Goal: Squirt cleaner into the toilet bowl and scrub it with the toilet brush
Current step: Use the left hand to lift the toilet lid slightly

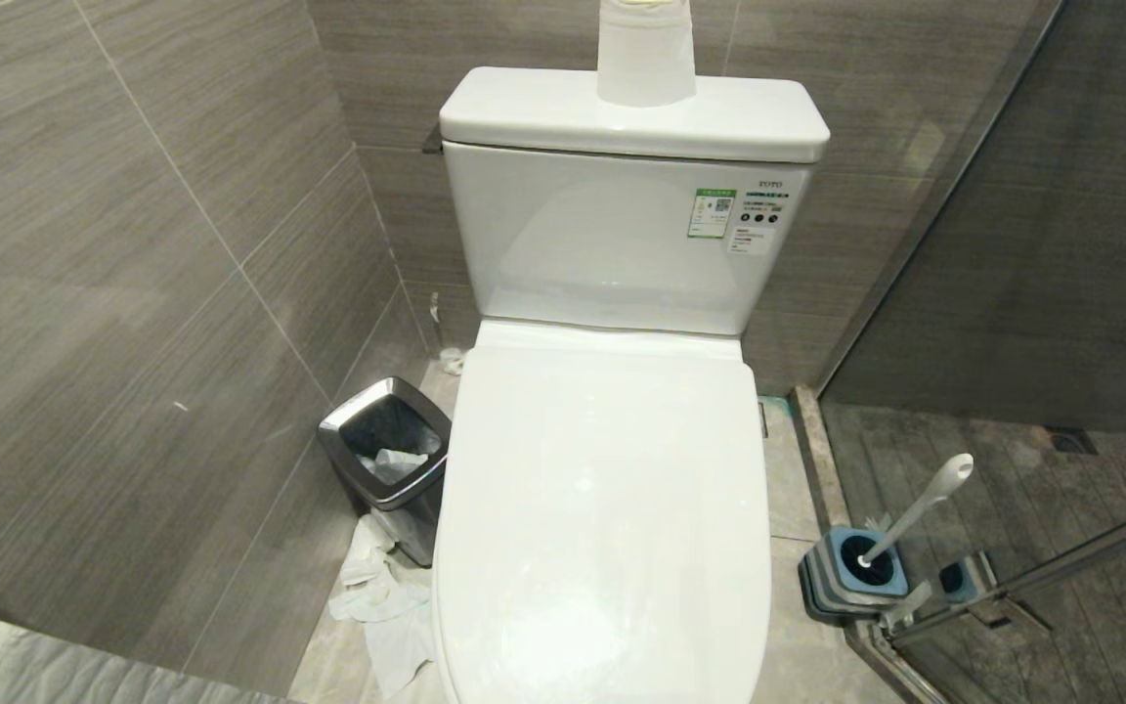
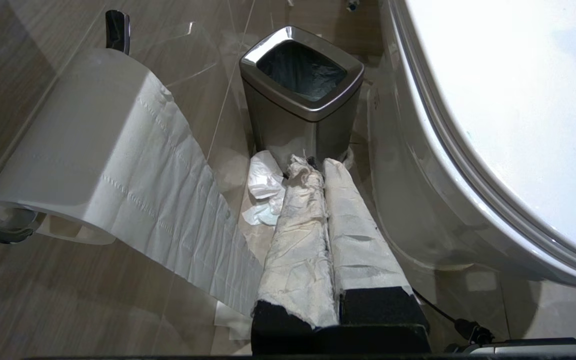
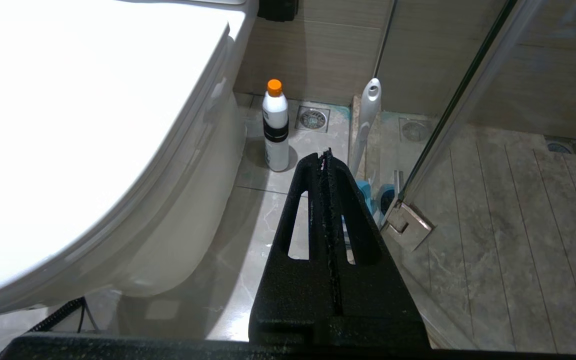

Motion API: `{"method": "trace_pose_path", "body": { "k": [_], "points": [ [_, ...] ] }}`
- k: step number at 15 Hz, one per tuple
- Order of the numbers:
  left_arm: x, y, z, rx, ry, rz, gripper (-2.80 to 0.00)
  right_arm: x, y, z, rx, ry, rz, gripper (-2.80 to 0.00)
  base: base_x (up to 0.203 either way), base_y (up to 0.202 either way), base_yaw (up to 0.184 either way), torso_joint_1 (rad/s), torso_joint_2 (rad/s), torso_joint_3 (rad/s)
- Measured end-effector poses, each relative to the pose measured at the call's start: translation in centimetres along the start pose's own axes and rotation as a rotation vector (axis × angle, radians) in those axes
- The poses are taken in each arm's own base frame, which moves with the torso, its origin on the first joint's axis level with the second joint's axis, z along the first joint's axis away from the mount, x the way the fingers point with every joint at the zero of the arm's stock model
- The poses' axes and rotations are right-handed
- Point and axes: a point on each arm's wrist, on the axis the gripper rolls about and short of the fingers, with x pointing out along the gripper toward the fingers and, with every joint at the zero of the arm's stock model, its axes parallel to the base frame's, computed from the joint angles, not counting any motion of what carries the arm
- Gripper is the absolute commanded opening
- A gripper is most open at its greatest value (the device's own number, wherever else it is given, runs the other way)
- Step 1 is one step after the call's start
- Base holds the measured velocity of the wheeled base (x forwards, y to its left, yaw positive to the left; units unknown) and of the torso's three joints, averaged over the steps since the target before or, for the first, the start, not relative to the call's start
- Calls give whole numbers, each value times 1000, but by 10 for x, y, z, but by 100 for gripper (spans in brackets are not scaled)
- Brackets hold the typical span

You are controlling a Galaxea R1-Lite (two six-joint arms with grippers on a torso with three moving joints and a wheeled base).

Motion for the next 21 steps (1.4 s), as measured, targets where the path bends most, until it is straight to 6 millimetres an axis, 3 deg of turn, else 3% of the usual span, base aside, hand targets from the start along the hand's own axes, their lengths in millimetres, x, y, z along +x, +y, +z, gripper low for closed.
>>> {"method": "trace_pose_path", "body": {
  "k": [13, 21],
  "points": [
    [-1, -1, 1, 67, -2, -27, -280, 0, 0, 0, 0, 0, 0, -280, 0, 0, 0, 0, 0, 0],
    [-15, -2, 65, 111, -81, -128, -280, 0, 0, 0, 0, 0, 0, -280, 0, 0, 0, 0, 0, 0]
  ]
}}
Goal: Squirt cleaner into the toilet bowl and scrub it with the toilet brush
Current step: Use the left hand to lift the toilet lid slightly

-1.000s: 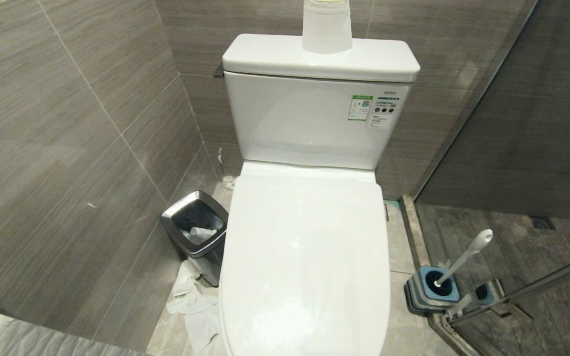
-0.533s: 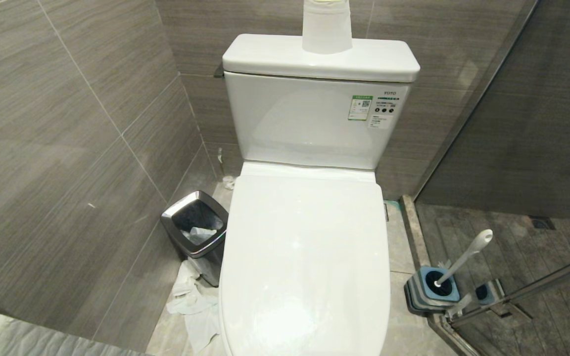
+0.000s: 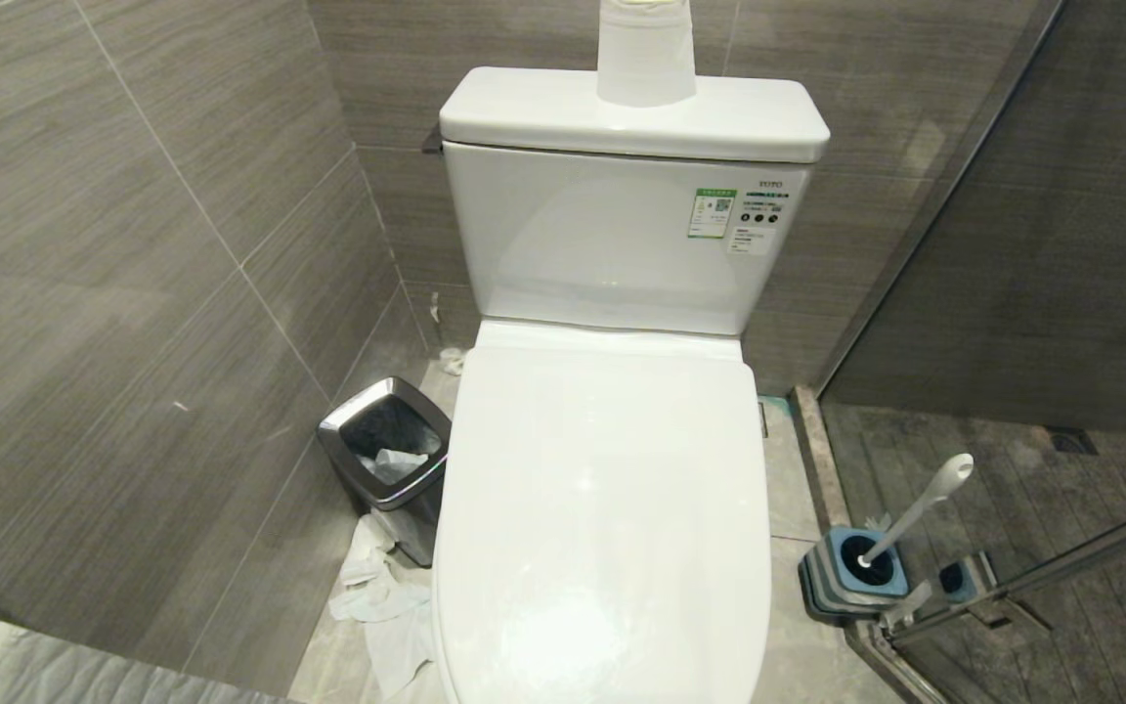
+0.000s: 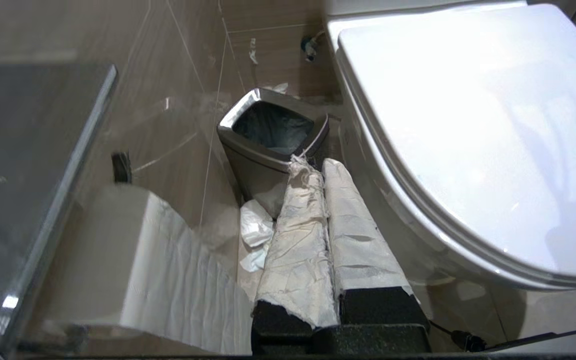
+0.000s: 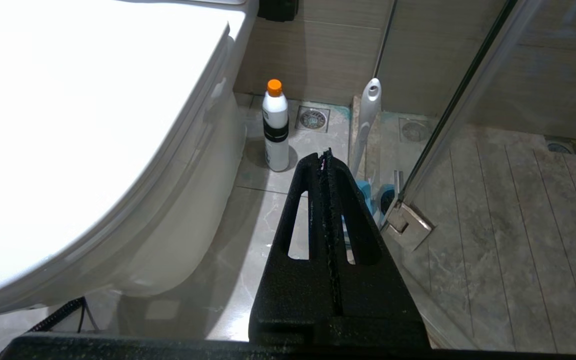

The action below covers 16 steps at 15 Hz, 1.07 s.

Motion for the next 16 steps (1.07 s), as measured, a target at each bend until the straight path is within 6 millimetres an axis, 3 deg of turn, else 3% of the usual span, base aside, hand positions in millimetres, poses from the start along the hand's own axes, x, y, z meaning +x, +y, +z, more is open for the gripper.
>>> {"method": "trace_pose_path", "body": {
  "k": [5, 9, 13, 16],
  "points": [
    [26, 12, 70, 13, -11, -4, -280, 0, 0, 0, 0, 0, 0, -280, 0, 0, 0, 0, 0, 0],
    [66, 23, 119, 45, 14, -9, -280, 0, 0, 0, 0, 0, 0, -280, 0, 0, 0, 0, 0, 0],
    [115, 30, 143, 73, 77, -64, -280, 0, 0, 0, 0, 0, -1, -280, 0, 0, 0, 0, 0, 0],
    [156, 23, 157, 38, 105, -218, -280, 0, 0, 0, 0, 0, 0, -280, 0, 0, 0, 0, 0, 0]
  ]
}}
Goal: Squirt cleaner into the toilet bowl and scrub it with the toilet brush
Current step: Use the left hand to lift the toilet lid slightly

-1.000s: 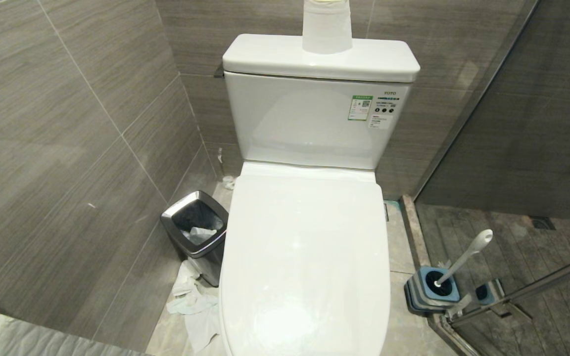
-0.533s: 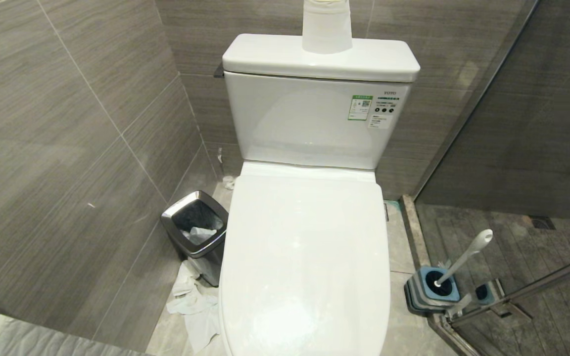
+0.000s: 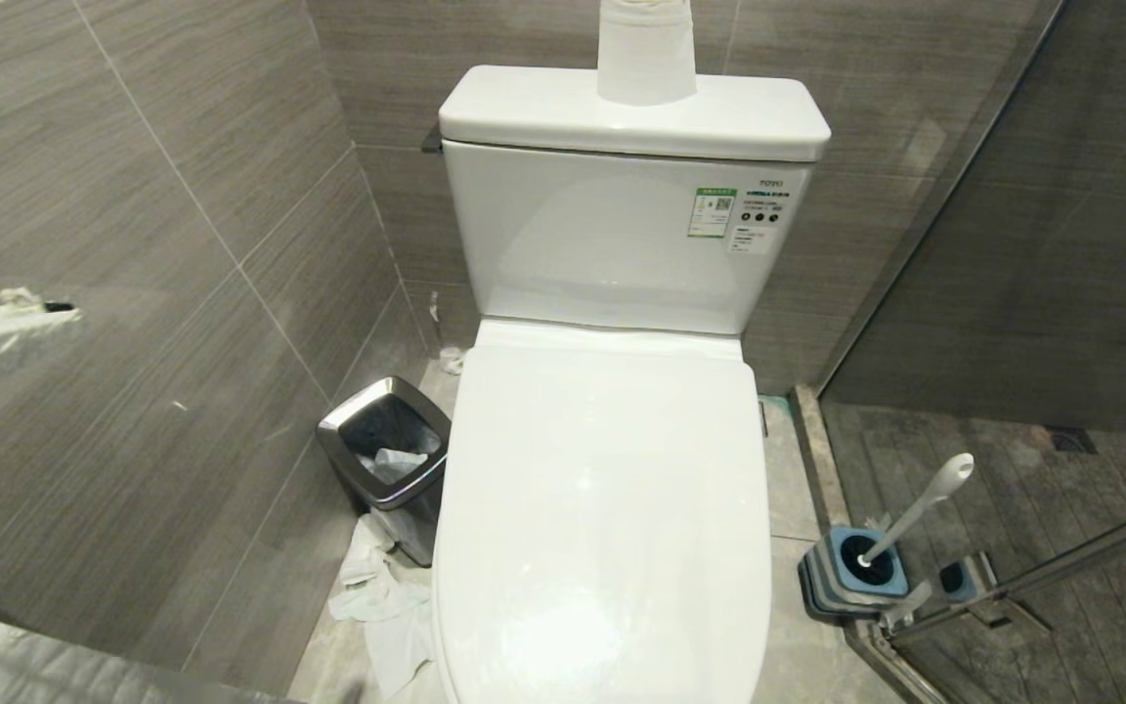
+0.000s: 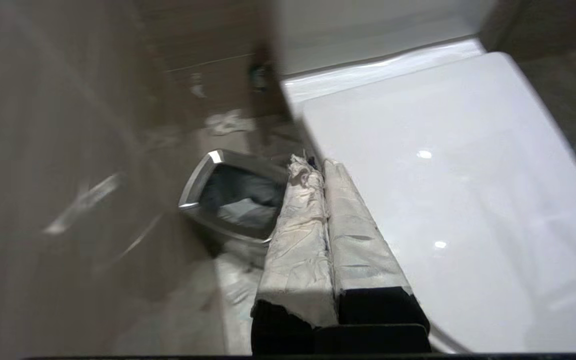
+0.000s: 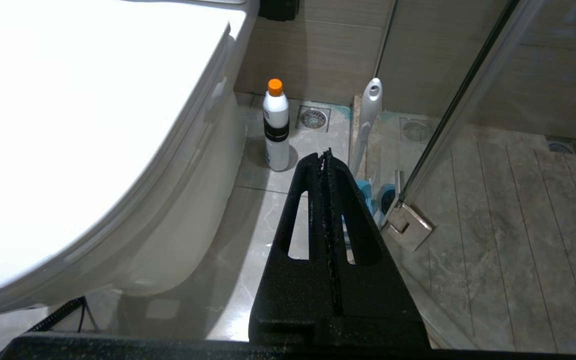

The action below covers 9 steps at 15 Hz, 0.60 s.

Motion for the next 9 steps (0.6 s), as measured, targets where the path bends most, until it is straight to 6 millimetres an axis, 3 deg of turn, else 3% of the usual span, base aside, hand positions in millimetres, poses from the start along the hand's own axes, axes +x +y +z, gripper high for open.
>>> {"method": "trace_pose_path", "body": {
  "k": [4, 9],
  "points": [
    [39, 0, 6, -52, 44, -205, -280, 0, 0, 0, 0, 0, 0, -280, 0, 0, 0, 0, 0, 0],
    [70, 17, -17, -108, 213, -204, -280, 0, 0, 0, 0, 0, 0, -280, 0, 0, 0, 0, 0, 0]
  ]
}}
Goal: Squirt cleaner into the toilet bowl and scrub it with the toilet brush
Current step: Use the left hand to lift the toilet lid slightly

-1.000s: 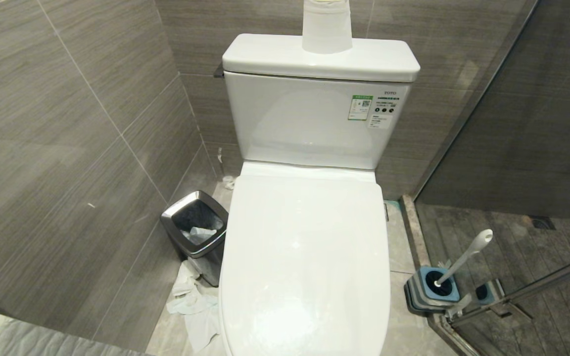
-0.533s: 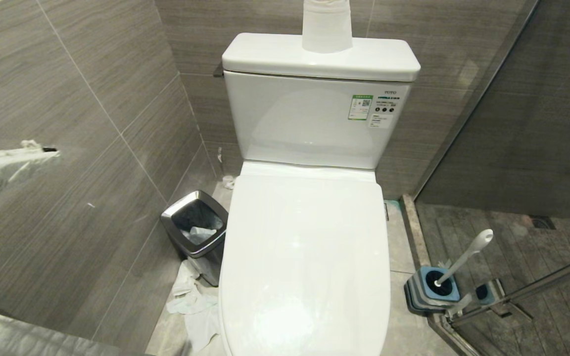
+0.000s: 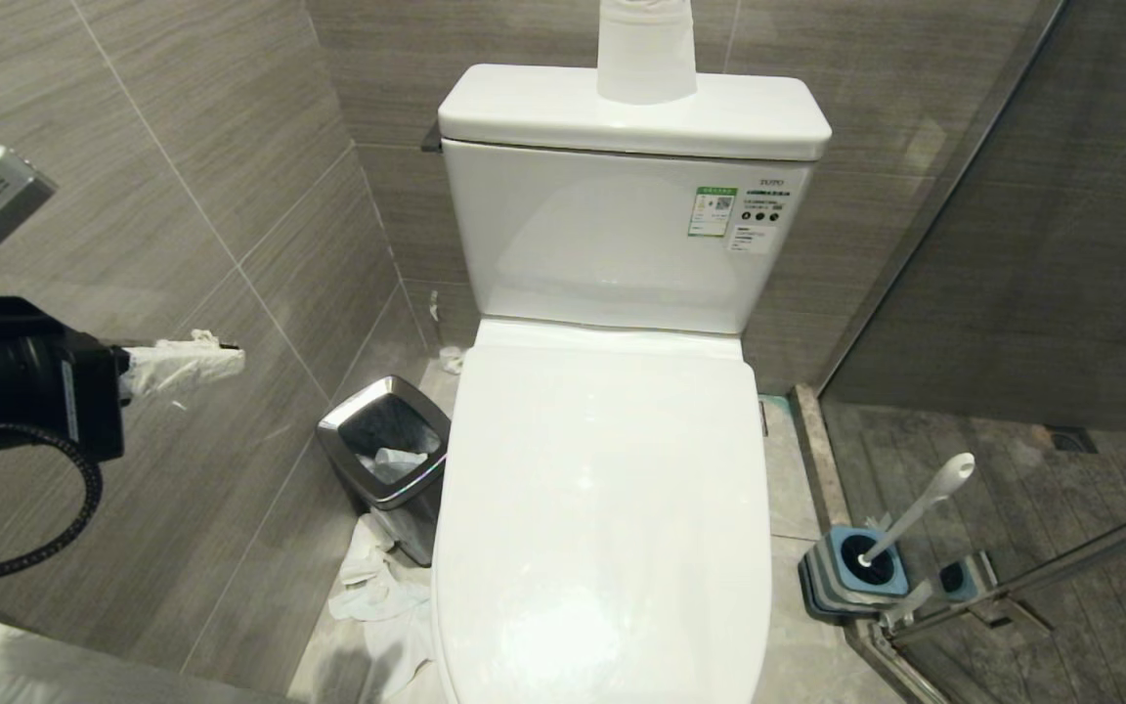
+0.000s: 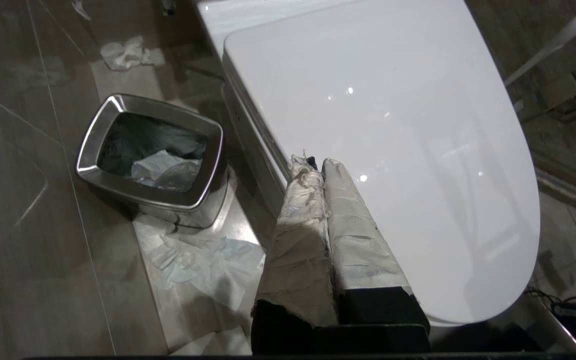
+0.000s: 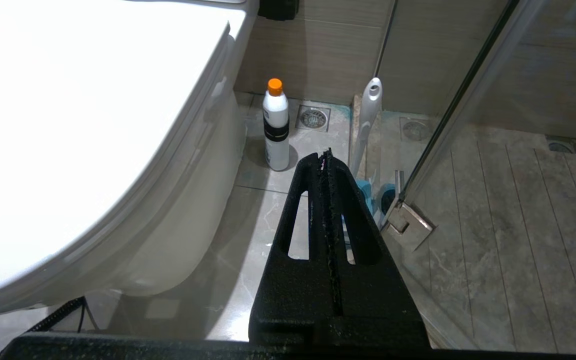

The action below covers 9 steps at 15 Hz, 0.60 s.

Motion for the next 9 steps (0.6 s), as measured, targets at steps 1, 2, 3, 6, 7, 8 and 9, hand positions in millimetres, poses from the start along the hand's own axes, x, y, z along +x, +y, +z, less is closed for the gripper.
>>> {"method": "trace_pose_path", "body": {
  "k": [1, 2, 3, 6, 7, 8, 9],
  "points": [
    [7, 5, -1, -4, 18, -12, -280, 0, 0, 0, 0, 0, 0, -280, 0, 0, 0, 0, 0, 0],
    [15, 11, -3, -4, 39, -23, -280, 0, 0, 0, 0, 0, 1, -280, 0, 0, 0, 0, 0, 0],
    [25, 15, -5, -9, 68, -31, -280, 0, 0, 0, 0, 0, 1, -280, 0, 0, 0, 0, 0, 0],
    [59, 32, -2, -27, 175, -61, -280, 0, 0, 0, 0, 0, 0, -280, 0, 0, 0, 0, 0, 0],
    [69, 36, -1, -41, 217, -77, -280, 0, 0, 0, 0, 0, 0, -280, 0, 0, 0, 0, 0, 0],
    [80, 41, -2, -61, 264, -100, -280, 0, 0, 0, 0, 0, 0, -280, 0, 0, 0, 0, 0, 0],
    [91, 45, -4, -81, 301, -126, -280, 0, 0, 0, 0, 0, 1, -280, 0, 0, 0, 0, 0, 0]
  ]
}}
